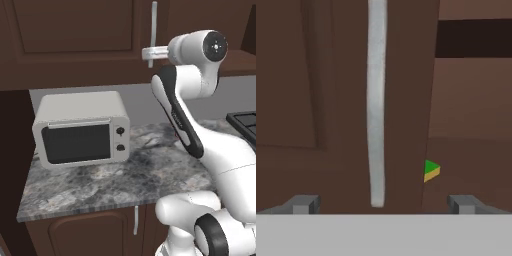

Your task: Pick the dish brush and sponge from the cabinet and place them on the counter.

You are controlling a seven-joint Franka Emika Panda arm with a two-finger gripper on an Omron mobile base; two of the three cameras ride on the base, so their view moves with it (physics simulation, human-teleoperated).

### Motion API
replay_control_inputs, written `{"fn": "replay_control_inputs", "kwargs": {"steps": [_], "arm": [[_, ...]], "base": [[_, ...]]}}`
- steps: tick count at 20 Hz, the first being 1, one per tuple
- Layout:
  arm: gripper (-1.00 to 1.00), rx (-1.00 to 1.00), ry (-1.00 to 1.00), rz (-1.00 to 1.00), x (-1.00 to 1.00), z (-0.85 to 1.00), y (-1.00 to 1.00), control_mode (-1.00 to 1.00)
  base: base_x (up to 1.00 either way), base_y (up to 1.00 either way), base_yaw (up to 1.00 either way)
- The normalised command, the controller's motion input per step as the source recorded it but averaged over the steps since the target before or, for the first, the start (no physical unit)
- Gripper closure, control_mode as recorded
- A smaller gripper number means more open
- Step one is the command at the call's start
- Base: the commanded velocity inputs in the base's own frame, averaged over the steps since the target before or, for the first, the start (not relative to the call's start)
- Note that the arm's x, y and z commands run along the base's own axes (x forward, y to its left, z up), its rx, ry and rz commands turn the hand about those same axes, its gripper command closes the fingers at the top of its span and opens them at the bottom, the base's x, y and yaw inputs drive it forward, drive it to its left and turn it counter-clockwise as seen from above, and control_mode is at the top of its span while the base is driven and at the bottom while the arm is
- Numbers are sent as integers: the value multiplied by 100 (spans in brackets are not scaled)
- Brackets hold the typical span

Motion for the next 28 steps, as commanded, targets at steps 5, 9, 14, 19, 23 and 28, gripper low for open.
{"fn": "replay_control_inputs", "kwargs": {"steps": [5,9,14,19,23,28], "arm": [[-100,0,2,-3,49,-9,0,-100],[-100,0,1,-4,42,-7,1,-100],[-100,0,0,-3,34,-3,1,-100],[-100,-1,1,-3,32,-4,6,-100],[-100,0,1,-3,31,-4,9,-100],[-100,-2,0,-4,35,-8,7,-100]], "base": [[0,0,0],[0,0,0],[0,0,0],[0,0,0],[0,0,0],[0,0,0]]}}
